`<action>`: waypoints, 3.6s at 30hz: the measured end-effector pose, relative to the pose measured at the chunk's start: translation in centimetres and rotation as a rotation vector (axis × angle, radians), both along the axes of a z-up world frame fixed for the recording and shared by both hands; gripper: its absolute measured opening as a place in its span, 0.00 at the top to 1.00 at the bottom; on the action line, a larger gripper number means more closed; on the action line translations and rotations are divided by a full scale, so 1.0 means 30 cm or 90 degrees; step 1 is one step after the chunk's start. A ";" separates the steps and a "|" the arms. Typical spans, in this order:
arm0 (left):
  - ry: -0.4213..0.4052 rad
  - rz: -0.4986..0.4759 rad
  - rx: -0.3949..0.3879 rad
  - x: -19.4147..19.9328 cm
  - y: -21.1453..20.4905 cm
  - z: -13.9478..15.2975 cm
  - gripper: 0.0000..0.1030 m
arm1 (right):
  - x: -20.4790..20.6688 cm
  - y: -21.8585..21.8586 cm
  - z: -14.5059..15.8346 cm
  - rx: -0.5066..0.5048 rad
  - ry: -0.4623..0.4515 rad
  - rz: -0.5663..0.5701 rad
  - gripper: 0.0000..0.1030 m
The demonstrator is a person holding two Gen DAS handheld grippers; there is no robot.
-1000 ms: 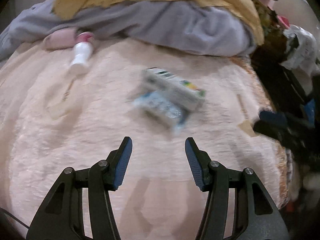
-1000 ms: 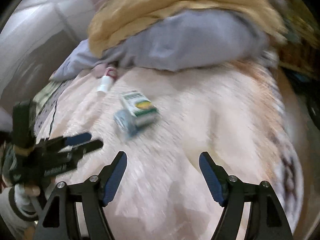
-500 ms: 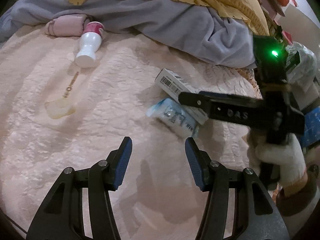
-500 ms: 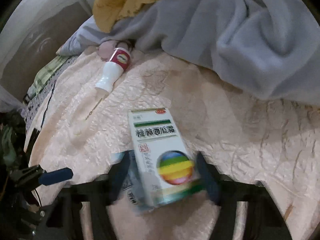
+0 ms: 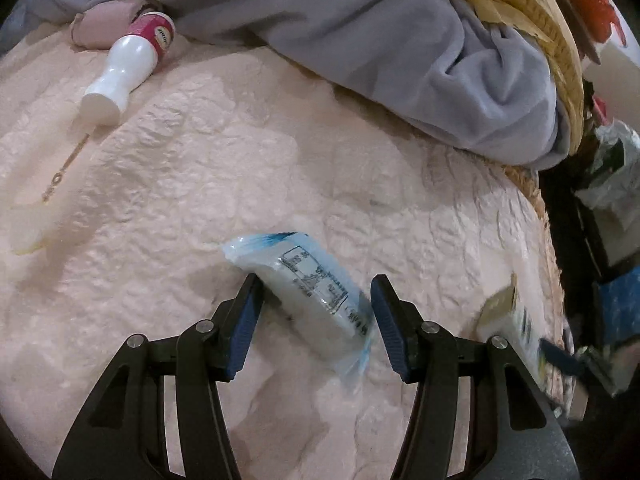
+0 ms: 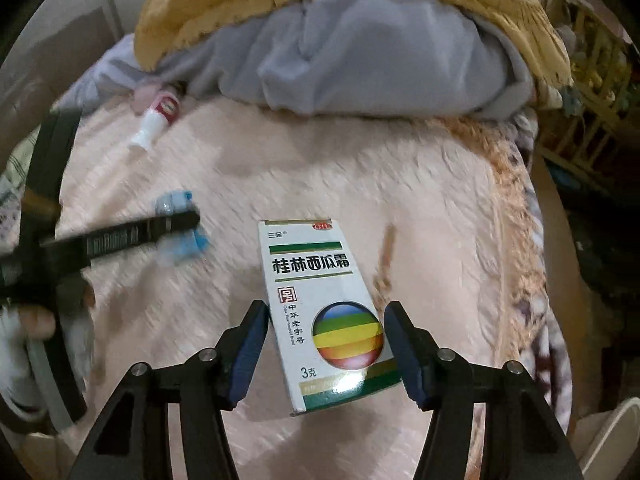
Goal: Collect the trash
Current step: 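Grasp the green-white medicine box with right tool while left tool grasps blue wrapper packet, then carry medicine box and wrapper packet over the white bucket and open both tools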
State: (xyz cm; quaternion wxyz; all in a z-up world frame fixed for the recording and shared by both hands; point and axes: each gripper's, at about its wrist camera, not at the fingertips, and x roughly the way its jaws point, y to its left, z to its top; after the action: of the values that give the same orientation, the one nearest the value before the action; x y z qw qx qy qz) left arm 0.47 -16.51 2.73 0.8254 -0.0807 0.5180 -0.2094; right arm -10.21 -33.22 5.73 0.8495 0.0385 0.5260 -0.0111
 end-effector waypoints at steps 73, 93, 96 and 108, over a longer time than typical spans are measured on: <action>-0.265 -0.375 0.050 -0.698 -0.149 0.440 0.73 | -0.782 0.045 0.389 0.056 -0.179 -0.266 0.50; -0.293 -0.421 0.105 -0.882 -0.487 0.499 0.73 | -1.064 -0.311 0.383 0.062 -0.218 -0.315 0.50; -0.294 -0.444 0.106 -0.926 -0.550 0.495 0.73 | -1.127 -0.372 0.362 0.059 -0.210 -0.341 0.50; -0.254 -0.526 0.075 -1.077 -0.797 0.485 0.73 | -1.310 -0.592 0.313 0.059 -0.197 -0.434 0.50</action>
State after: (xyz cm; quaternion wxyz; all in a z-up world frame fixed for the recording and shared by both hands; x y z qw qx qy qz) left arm -31.84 -40.41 17.28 0.7595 0.2215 0.3483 -0.5028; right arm -49.51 -50.98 15.12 0.8639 0.2512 0.3483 -0.2631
